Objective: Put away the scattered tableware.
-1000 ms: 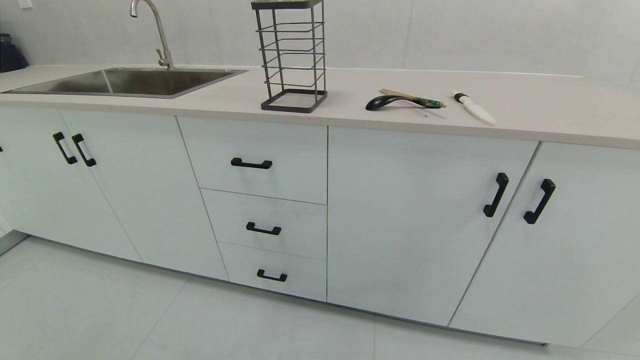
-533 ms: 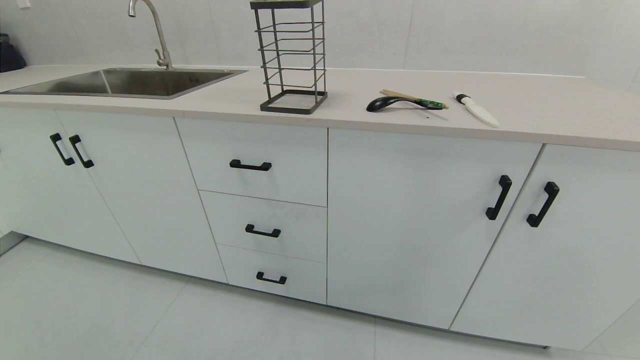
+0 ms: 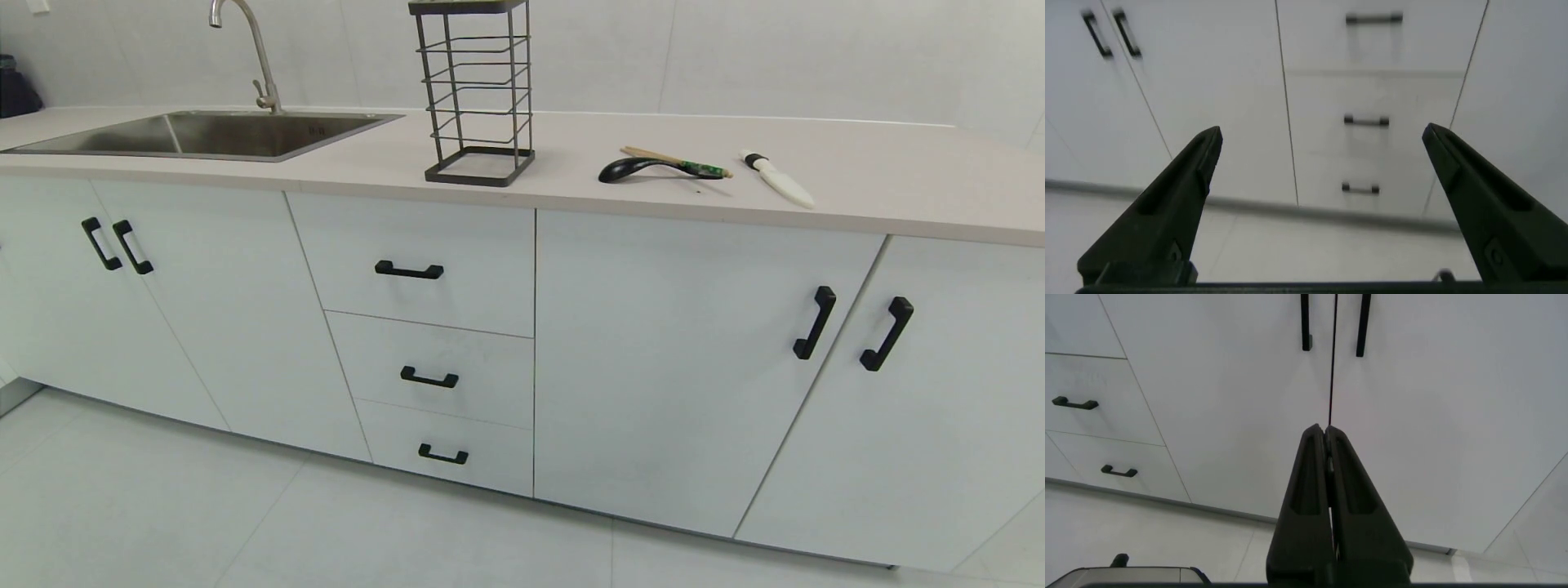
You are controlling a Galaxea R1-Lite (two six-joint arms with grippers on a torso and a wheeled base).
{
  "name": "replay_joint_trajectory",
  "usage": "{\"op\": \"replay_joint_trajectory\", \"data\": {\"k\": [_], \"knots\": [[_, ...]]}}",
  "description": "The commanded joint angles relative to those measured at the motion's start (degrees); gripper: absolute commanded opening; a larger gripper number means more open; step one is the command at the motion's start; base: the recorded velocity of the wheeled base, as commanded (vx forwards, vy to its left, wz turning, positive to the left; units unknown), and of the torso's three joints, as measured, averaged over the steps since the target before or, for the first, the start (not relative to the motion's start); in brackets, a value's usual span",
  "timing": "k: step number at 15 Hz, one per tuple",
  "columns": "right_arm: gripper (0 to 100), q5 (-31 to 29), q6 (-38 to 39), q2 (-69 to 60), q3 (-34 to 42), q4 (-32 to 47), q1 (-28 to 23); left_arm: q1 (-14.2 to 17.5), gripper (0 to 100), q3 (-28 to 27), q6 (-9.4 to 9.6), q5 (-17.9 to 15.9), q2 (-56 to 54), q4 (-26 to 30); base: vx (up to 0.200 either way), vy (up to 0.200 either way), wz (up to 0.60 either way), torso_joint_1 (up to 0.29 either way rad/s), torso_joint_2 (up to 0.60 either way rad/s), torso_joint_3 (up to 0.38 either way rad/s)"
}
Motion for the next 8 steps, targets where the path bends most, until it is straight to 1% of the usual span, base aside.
{"op": "replay_joint_trajectory", "data": {"k": [1,2,3,5,6,8], "knots": [[0,0.0,0.0,0.1,0.0,0.0,0.0,-0.8,100,-9.5,0.11,-0.9,7.3,-1.5,0.000,0.000,0.00,0.000,0.00,0.000],[0,0.0,0.0,0.1,0.0,0.0,0.0,-3.4,100,-9.5,0.11,-3.2,10.4,-1.4,0.000,0.000,0.00,0.000,0.00,0.000],[0,0.0,0.0,0.1,0.0,0.0,0.0,-3.9,100,-9.6,0.73,-3.6,12.9,-1.7,0.000,0.000,0.00,0.000,0.00,0.000],[0,0.0,0.0,0.1,0.0,0.0,0.0,-4.0,100,-10.2,3.63,-6.5,16.9,-1.8,0.000,0.000,0.00,0.000,0.00,0.000],[0,0.1,0.0,0.1,0.0,0.0,0.0,-3.8,100,-11.0,6.97,-10.7,19.8,-1.7,0.000,0.000,0.00,0.000,0.00,0.000],[0,0.0,0.0,0.0,0.0,0.0,0.0,-4.0,100,-12.4,11.89,-15.0,24.8,-1.7,0.000,0.000,0.00,0.000,0.00,0.000]]}}
